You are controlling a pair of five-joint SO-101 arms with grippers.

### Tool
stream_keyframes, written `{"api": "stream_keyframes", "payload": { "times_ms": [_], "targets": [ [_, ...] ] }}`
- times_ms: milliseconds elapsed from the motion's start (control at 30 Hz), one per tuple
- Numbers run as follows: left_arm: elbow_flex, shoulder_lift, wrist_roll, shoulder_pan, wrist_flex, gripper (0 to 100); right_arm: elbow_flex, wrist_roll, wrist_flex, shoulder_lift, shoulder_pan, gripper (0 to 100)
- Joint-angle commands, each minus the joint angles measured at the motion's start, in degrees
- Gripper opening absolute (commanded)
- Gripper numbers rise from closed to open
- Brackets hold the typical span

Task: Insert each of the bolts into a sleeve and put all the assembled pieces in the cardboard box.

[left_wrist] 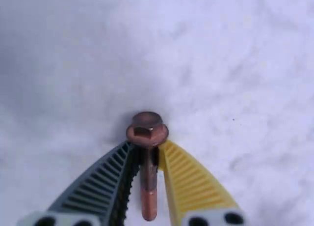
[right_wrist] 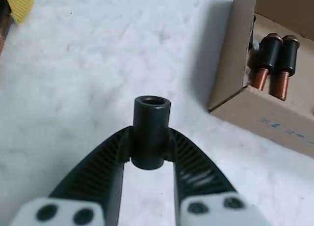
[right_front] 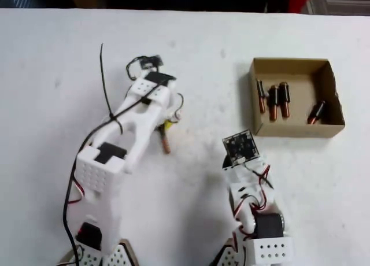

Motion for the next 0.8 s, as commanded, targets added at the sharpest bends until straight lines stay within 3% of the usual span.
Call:
{"api": "stream_keyframes", "payload": {
  "times_ms": [0,100,500,767],
  "targets": [
    [-1.85,-0.84,-5.71,0.48,2.11,7,0.26,-0.18,-1.10,-0.66,0.04,1.7],
    [-1.93,-1.98,-9.05,0.48,2.73,2,0.26,-0.18,-1.10,-0.66,0.13,1.7],
    [-1.32,-19.82,-20.13,1.10,12.22,2,-0.09,-0.18,-1.19,-0.66,-0.22,1.7],
    [-1.32,-31.16,-24.79,0.57,19.96,2,-1.23,-0.18,-1.19,-0.66,-8.13,1.7]
  ]
}}
